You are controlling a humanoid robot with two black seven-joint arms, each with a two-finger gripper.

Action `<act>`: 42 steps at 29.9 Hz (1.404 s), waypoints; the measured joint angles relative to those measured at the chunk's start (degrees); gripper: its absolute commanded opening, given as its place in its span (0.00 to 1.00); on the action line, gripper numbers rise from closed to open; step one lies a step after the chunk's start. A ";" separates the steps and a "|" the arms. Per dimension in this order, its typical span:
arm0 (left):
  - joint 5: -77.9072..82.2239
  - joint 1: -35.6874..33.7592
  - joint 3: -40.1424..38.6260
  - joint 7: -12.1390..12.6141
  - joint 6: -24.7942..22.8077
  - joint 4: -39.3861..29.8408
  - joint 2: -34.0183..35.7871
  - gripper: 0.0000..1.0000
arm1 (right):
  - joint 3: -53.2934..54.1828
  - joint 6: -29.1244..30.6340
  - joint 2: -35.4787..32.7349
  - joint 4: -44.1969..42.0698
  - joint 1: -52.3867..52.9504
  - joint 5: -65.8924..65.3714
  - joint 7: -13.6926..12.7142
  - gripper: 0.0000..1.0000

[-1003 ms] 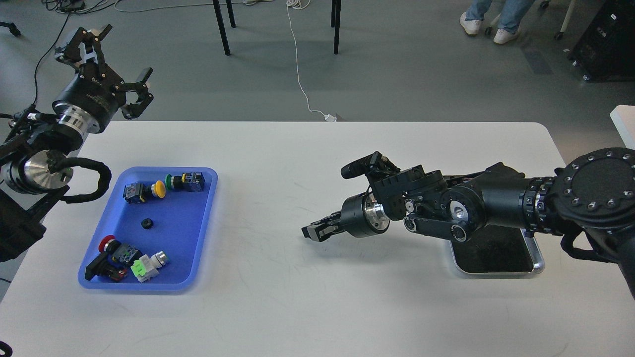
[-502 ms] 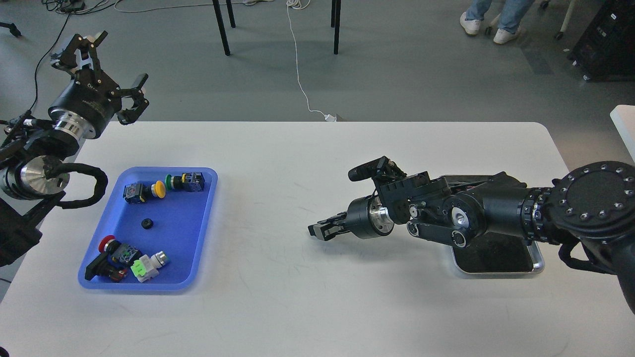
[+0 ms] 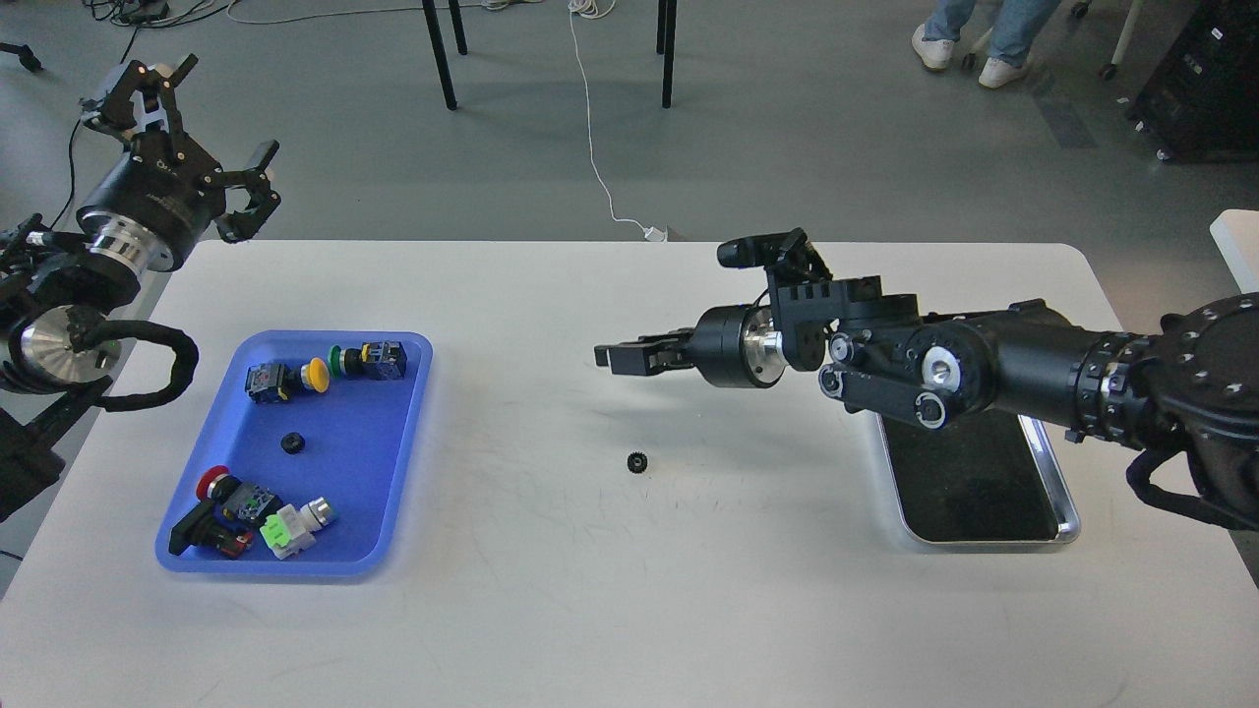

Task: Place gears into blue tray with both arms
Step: 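Release the piece on the table and withdraw the right arm, then lower the left gripper onto the second black piece and grasp it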

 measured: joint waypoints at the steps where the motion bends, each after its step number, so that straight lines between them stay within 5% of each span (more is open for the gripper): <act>1: 0.01 -0.08 0.04 0.15 -0.10 -0.62 0.44 0.98 | 2.34 0.00 -2.09 0.01 0.12 0.22 -0.03 0.92; 7: 5.99 -1.55 0.75 2.57 -3.25 -5.73 2.16 0.98 | 16.54 0.61 -14.62 0.87 -1.88 1.18 0.18 0.93; 16: 29.18 -3.58 0.05 2.73 -4.00 -16.35 2.38 0.98 | 33.86 1.15 -29.49 7.00 -13.55 17.06 0.33 0.95; 27: 72.57 -6.74 0.38 2.21 -3.33 -22.29 -8.61 0.97 | 44.40 4.04 -35.86 8.99 -29.38 41.94 0.93 0.95; 33: 89.73 -4.72 3.59 2.23 3.72 -23.09 -18.51 0.91 | 50.66 7.27 -36.39 9.22 -34.69 46.05 0.94 0.95; 42: 122.73 -4.03 22.54 1.99 21.66 -18.38 -25.09 0.79 | 52.94 7.89 -37.01 11.50 -36.19 46.17 0.94 0.95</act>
